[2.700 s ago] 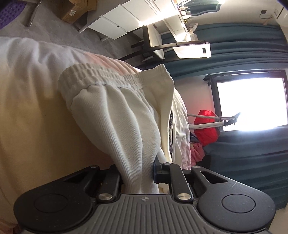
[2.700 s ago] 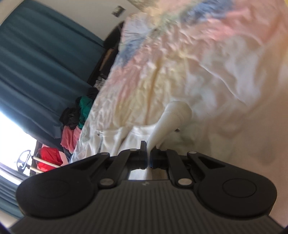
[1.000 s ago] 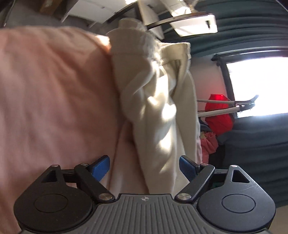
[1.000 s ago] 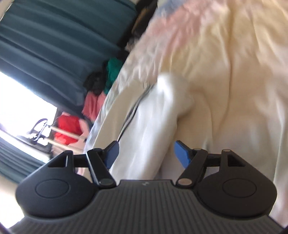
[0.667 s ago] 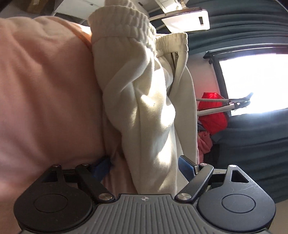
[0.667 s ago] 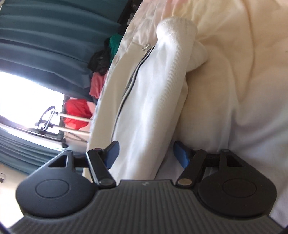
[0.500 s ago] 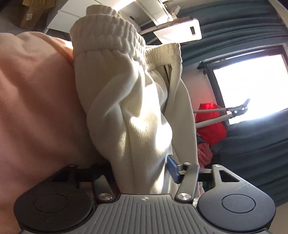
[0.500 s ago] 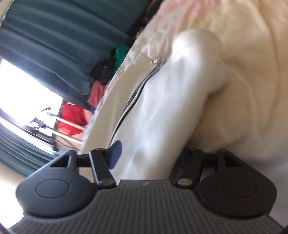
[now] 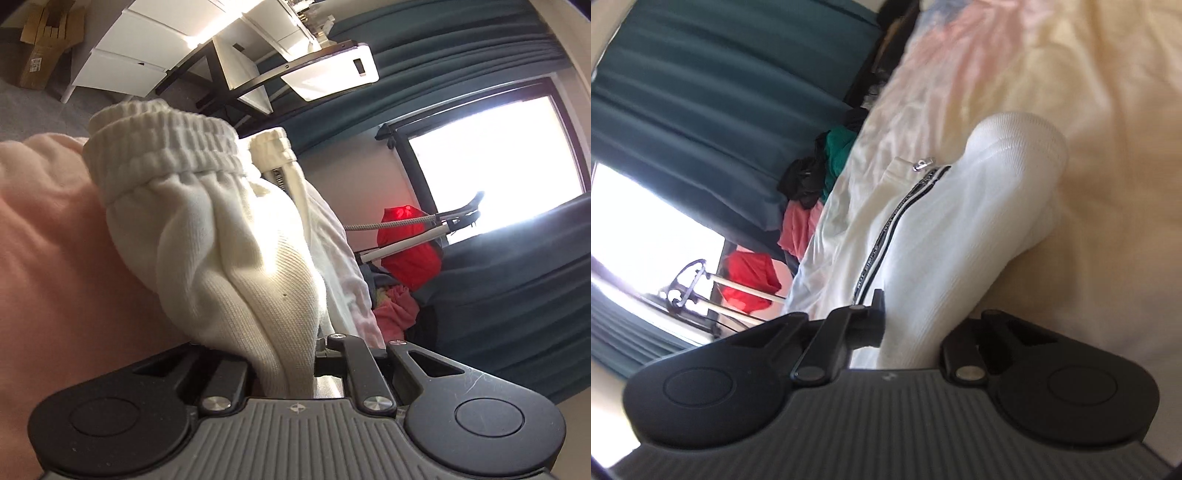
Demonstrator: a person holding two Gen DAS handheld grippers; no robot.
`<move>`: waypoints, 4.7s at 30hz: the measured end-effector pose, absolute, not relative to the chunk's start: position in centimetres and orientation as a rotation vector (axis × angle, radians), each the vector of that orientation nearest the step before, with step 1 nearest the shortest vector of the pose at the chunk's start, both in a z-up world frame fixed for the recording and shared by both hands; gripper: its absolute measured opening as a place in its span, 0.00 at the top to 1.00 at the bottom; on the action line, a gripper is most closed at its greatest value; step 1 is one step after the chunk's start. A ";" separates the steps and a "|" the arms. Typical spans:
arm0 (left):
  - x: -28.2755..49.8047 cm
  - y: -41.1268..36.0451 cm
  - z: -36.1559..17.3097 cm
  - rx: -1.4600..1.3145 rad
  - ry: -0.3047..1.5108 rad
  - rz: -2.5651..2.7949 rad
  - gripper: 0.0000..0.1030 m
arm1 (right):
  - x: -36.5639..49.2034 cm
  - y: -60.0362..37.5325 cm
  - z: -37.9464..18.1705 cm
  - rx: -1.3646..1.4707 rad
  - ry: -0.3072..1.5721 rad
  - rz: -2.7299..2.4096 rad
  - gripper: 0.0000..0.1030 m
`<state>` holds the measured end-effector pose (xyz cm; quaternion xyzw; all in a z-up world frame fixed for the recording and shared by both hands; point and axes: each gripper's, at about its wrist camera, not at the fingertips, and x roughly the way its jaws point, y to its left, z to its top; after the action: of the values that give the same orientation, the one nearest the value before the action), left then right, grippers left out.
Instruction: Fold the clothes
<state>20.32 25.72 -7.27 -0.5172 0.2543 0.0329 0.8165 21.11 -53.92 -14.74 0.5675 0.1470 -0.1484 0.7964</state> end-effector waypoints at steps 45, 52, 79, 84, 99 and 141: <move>6.2 32.7 -12.3 -1.226 0.560 0.224 0.64 | 9.3 -52.3 -8.8 0.887 0.400 -0.749 0.32; 6.3 32.7 -12.2 -1.195 0.562 0.208 0.64 | 12.4 -38.5 -4.7 0.449 0.389 -0.350 0.32; 9.3 23.8 -2.9 -0.438 0.502 0.291 0.80 | 14.1 -23.0 -9.3 0.179 0.672 0.108 0.29; 10.1 14.3 3.1 -0.127 0.323 0.272 0.82 | 14.2 -28.4 -8.3 0.360 0.668 -0.030 0.29; 11.6 -24.2 -5.1 0.580 0.206 -0.080 0.84 | 13.1 -42.0 -8.5 0.822 0.551 -0.326 0.27; 5.9 -6.9 -11.4 0.853 0.471 -0.205 0.33 | 12.3 -32.6 -11.7 1.259 0.761 0.274 0.19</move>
<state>5.95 -6.86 -11.45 0.4090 0.2258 -0.0983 0.8787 12.26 -32.57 -11.72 0.5726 0.3459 0.1244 0.7328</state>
